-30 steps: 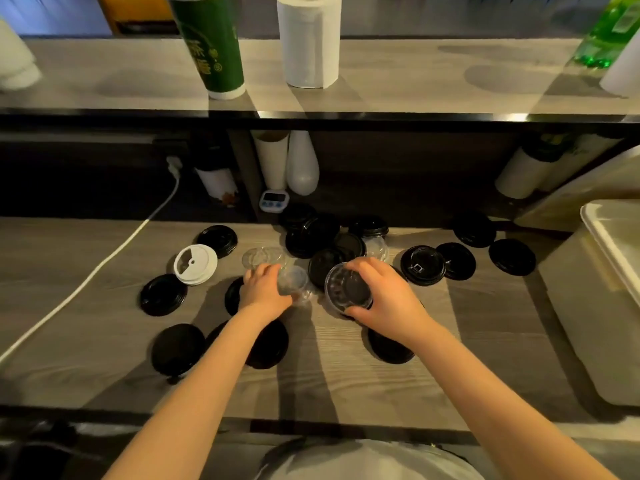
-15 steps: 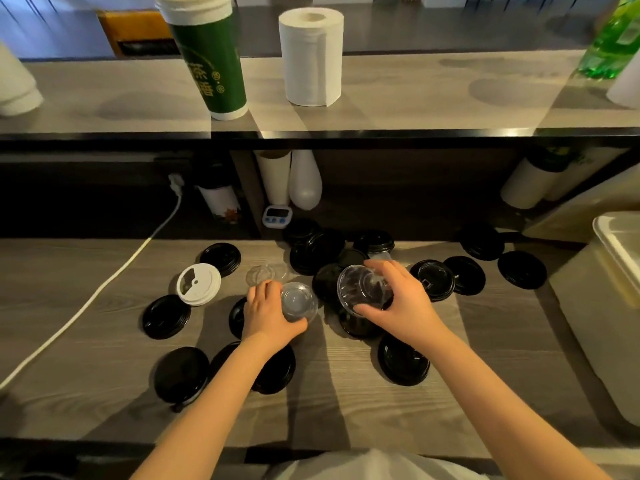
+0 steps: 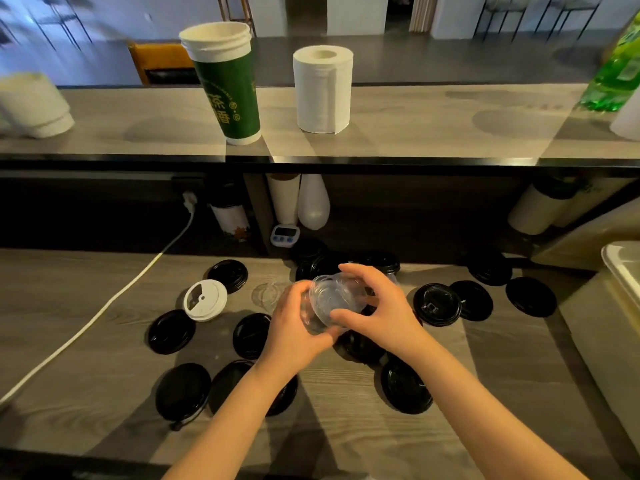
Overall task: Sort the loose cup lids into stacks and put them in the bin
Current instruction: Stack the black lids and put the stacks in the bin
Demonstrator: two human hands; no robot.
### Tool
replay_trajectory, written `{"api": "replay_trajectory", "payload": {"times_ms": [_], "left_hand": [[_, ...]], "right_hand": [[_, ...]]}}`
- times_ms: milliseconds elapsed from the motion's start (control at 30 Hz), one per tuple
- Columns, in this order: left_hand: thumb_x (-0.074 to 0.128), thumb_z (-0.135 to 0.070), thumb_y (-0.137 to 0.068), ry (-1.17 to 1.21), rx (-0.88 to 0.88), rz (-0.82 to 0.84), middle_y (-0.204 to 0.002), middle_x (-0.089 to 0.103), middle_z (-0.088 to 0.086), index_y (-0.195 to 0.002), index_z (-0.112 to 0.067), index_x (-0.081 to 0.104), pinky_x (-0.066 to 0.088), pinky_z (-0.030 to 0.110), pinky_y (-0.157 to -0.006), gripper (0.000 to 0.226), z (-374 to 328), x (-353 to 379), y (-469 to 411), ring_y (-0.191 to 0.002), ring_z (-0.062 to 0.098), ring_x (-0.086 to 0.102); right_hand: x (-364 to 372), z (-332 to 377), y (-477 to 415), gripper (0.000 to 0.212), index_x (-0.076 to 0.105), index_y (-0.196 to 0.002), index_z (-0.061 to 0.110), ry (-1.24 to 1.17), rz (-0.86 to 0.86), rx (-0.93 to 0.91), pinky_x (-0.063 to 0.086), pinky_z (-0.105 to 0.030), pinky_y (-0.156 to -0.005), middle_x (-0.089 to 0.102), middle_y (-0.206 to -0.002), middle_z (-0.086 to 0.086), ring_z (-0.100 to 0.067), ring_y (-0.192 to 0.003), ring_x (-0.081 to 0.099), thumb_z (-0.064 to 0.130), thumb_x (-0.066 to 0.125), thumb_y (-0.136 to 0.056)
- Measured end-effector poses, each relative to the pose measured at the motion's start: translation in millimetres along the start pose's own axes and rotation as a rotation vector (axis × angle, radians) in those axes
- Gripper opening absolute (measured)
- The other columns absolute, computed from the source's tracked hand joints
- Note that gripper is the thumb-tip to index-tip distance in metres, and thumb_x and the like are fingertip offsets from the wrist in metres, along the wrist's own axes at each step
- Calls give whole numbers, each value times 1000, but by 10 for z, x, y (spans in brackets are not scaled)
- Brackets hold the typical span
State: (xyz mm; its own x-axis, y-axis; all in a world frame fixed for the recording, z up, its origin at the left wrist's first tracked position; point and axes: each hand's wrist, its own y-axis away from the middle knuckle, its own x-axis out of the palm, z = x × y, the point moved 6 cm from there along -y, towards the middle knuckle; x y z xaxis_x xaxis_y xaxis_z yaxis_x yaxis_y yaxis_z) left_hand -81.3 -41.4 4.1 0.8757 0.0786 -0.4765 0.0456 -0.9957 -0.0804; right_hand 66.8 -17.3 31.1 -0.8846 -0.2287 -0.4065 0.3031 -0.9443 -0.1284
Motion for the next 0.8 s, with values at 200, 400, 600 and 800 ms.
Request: {"api": "replay_trajectory", "payload": {"times_ms": [200,400,600,800], "left_hand": [[75,-16,-64,238,-30,150,-126,52,-5,-122,-39,44,50,34,-94,71,-87,26,28,-114,11,55],[67,-15,-76,852,-286,112,-126,56,7,-121,-18,52,47,32,-93,48,-117,-18,32,-115,17,57],[43,-2,-95,835,-329,12,-114,58,4,-112,-20,55,54,29,-79,28,-49,17,2,-92,11,65],[51,-11,-94,744,-315,-35,-123,63,2,-122,-22,49,51,41,-92,30,85,19,-19,-106,18,63]], "right_hand": [[-68,74,28,61,55,-122,30,-56,25,-45,53,-26,-87,53,-116,15,-3,-110,51,21,83,-68],[-33,155,67,62,53,-125,32,101,31,-182,49,-22,-91,49,-120,14,-3,-114,49,28,80,-69],[84,116,77,68,48,-131,34,284,54,-238,39,-19,-97,44,-123,15,-6,-117,43,42,74,-69],[135,-116,67,83,37,-138,39,207,91,-100,26,-16,-106,31,-142,13,-4,-134,27,59,70,-65]]}}
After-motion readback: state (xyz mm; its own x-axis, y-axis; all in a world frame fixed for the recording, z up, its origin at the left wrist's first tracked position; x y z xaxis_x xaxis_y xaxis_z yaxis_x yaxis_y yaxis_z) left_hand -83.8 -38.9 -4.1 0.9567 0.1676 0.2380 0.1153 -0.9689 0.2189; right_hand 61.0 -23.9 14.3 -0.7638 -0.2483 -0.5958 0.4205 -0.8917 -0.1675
